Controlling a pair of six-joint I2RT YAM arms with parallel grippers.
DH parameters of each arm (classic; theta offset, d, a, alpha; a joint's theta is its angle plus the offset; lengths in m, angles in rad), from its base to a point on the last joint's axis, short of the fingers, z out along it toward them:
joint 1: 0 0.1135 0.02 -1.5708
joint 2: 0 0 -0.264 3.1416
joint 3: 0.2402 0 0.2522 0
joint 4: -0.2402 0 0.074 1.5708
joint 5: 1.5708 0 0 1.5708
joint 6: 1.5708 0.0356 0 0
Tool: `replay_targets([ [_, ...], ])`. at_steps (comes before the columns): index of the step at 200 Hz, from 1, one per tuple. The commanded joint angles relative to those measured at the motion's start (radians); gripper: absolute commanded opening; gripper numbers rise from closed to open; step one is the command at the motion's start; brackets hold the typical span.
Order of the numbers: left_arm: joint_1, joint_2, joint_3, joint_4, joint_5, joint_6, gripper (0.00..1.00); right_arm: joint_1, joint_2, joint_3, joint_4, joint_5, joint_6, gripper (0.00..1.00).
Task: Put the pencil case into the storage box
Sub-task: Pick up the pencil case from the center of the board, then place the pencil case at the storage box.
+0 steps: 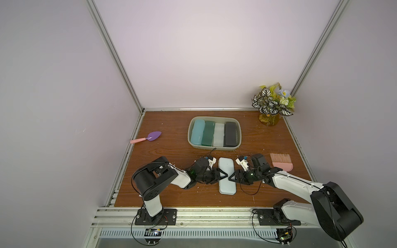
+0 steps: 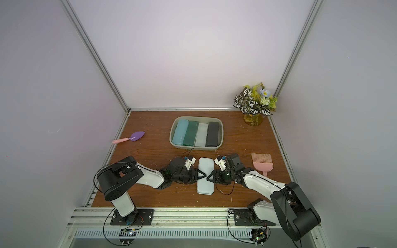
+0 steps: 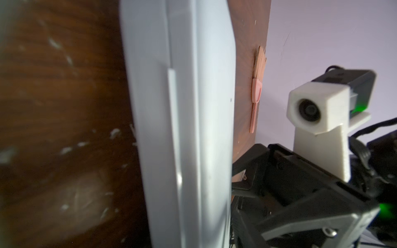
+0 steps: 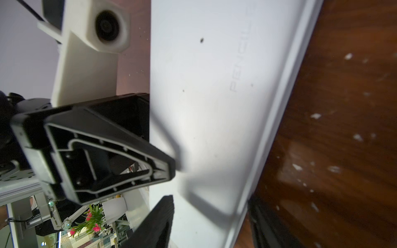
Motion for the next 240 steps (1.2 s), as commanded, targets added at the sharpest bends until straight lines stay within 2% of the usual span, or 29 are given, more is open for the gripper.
replay_targets([
  [1, -0.017, 0.002, -0.024, -0.210, -0.027, 0.024, 0.47, -0.003, -0.019, 0.034, 0.004, -0.023, -0.018, 0.62],
  [30, -0.016, -0.059, 0.010, -0.334, -0.071, 0.063, 0.40, -0.006, -0.030, 0.049, -0.031, -0.015, -0.031, 0.63],
  [83, 0.001, -0.199, 0.168, -0.723, -0.207, 0.207, 0.26, -0.033, -0.075, 0.110, -0.154, 0.020, -0.079, 0.71],
  [104, 0.042, -0.251, 0.256, -0.876, -0.245, 0.276, 0.25, -0.062, -0.103, 0.138, -0.218, 0.039, -0.105, 0.73],
  [133, 0.146, -0.287, 0.437, -1.095, -0.279, 0.407, 0.24, -0.095, -0.139, 0.180, -0.295, 0.063, -0.134, 0.74],
  [156, 0.220, -0.223, 0.645, -1.214, -0.276, 0.511, 0.24, -0.105, -0.150, 0.202, -0.307, 0.063, -0.135, 0.75],
  [185, 0.288, -0.043, 0.962, -1.318, -0.257, 0.619, 0.24, -0.108, -0.141, 0.216, -0.307, 0.059, -0.136, 0.75],
  [210, 0.326, 0.126, 1.195, -1.360, -0.212, 0.651, 0.23, -0.113, -0.147, 0.227, -0.314, 0.056, -0.136, 0.75],
  [240, 0.350, 0.286, 1.372, -1.370, -0.193, 0.645, 0.23, -0.135, -0.175, 0.237, -0.332, 0.046, -0.142, 0.75],
])
